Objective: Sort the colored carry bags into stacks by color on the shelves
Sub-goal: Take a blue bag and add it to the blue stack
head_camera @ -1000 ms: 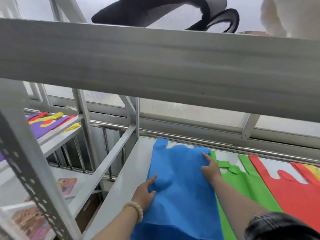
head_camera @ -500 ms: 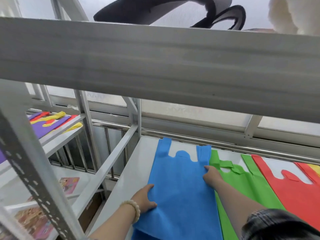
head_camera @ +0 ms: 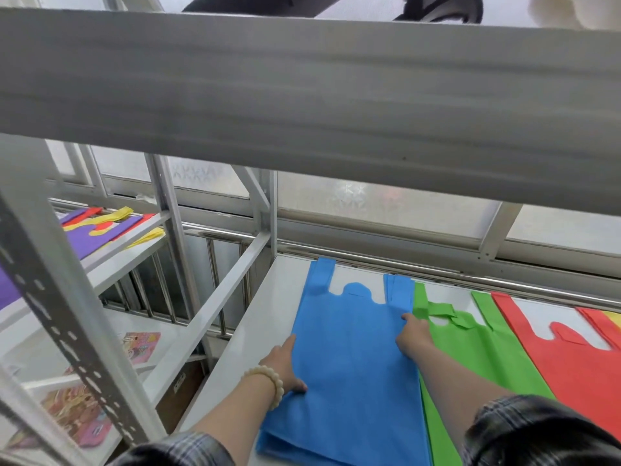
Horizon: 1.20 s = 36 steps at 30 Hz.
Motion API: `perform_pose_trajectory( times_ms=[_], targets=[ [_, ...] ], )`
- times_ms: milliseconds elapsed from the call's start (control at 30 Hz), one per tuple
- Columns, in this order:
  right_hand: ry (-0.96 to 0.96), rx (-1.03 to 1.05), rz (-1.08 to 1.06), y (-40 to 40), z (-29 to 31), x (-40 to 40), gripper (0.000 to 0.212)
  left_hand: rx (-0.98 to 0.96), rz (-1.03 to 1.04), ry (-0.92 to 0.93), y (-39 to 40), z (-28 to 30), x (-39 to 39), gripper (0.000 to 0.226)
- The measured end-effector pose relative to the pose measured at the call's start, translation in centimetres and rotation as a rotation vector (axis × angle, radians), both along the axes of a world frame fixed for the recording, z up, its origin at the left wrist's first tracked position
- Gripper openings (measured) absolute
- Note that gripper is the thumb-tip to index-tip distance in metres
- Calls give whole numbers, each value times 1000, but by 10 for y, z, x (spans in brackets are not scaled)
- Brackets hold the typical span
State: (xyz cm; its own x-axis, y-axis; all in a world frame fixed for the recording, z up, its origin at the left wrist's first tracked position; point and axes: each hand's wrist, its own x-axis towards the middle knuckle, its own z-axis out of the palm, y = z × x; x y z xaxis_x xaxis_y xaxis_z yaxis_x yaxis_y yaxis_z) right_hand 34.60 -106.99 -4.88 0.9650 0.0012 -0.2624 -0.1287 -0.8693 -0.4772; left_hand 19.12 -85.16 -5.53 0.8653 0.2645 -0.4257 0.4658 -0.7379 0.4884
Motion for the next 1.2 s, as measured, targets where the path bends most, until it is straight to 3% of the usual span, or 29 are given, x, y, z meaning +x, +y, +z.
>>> perform_pose_trajectory(
  times_ms=[367,467,667,767,933,1100,1200],
  targets=[
    [-59,4,-2,-5,0,-10,54,78,30,38,-5,-1,-2,102],
    [-112,13,29,-3,6,-13,53,140,76,-28,-7,7,-4,101],
    [-77,243,277,32,29,-32,48,-144,258,-256,0,29,-19,86],
    [-10,241,378,51,42,-53,51,-251,268,-305,11,40,-41,76],
    [115,157,505,89,58,-104,63,-367,181,-222,40,53,-91,73],
    [292,72,476,123,49,-184,71,-371,117,-108,90,51,-180,73],
    [338,-41,513,144,47,-240,54,-330,113,-16,137,47,-242,72]
  ],
)
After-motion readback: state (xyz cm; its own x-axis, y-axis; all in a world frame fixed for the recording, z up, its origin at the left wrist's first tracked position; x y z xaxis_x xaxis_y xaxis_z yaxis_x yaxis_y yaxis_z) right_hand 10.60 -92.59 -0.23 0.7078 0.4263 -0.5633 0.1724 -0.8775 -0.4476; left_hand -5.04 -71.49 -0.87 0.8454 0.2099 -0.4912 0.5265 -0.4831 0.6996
